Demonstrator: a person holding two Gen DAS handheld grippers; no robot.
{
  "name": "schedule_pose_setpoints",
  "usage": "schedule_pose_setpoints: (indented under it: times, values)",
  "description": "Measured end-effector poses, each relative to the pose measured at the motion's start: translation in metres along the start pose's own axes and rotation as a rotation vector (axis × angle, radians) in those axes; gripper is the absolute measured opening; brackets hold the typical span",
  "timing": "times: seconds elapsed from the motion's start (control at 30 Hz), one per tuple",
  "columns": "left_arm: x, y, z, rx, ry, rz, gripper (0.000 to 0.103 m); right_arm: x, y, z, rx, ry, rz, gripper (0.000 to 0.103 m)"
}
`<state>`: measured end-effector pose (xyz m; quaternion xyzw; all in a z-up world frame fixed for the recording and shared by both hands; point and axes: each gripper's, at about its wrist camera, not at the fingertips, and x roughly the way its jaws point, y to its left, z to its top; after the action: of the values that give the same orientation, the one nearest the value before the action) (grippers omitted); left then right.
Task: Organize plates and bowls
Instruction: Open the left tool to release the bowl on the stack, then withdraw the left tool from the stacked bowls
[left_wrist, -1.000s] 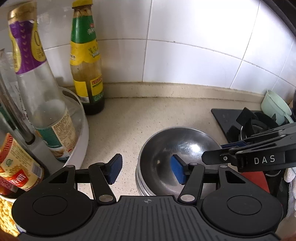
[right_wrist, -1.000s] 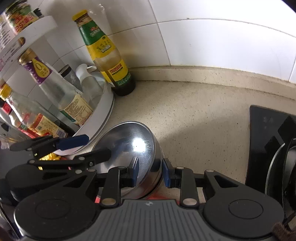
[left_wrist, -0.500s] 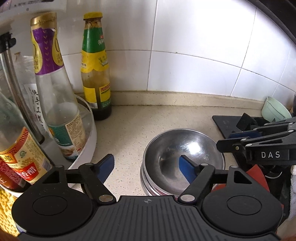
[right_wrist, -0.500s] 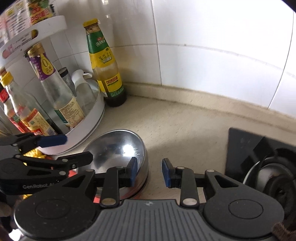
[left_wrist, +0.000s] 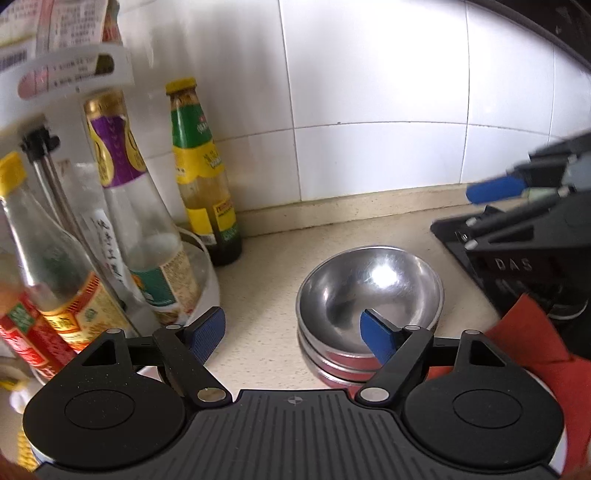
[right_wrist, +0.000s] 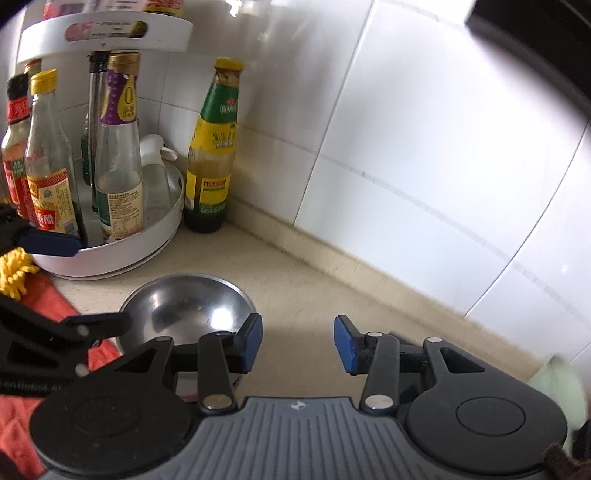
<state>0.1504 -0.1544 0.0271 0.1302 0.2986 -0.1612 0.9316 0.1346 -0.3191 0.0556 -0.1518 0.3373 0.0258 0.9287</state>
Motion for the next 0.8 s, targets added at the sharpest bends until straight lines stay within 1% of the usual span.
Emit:
schedule_pose_setpoints:
  times: [0.13, 0.2, 0.33, 0.5, 0.67, 0.77, 0.8]
  values:
    - [-0.002, 0.001, -0.004, -0.008, 0.010, 0.025, 0.085, -0.002, 0.008, 0.003, -0.044, -0.037, -0.033, 0.044]
    - [-0.002, 0.003, -0.006, -0.018, 0.018, 0.033, 0.085, -0.002, 0.010, 0.003, -0.050, -0.041, -0.023, 0.046]
    - [-0.004, 0.002, -0.010, -0.020, 0.029, 0.041, 0.085, -0.004, 0.014, 0.001, -0.079, -0.039, -0.009, 0.046]
    - [-0.004, 0.000, -0.012, -0.020, 0.033, 0.041, 0.086, -0.002, 0.013, -0.002, -0.086, -0.035, 0.009, 0.047]
    - [-0.002, -0.001, -0.012, -0.018, 0.044, 0.046, 0.086, -0.002, 0.010, -0.005, -0.075, -0.030, 0.033, 0.048]
    - [-0.001, -0.001, -0.012, -0.024, 0.045, 0.047, 0.087, 0.001, 0.007, -0.006, -0.054, -0.015, 0.056, 0.048]
    - [-0.001, -0.002, -0.012, -0.027, 0.047, 0.047, 0.089, 0.002, 0.007, -0.006, -0.048, -0.009, 0.063, 0.048]
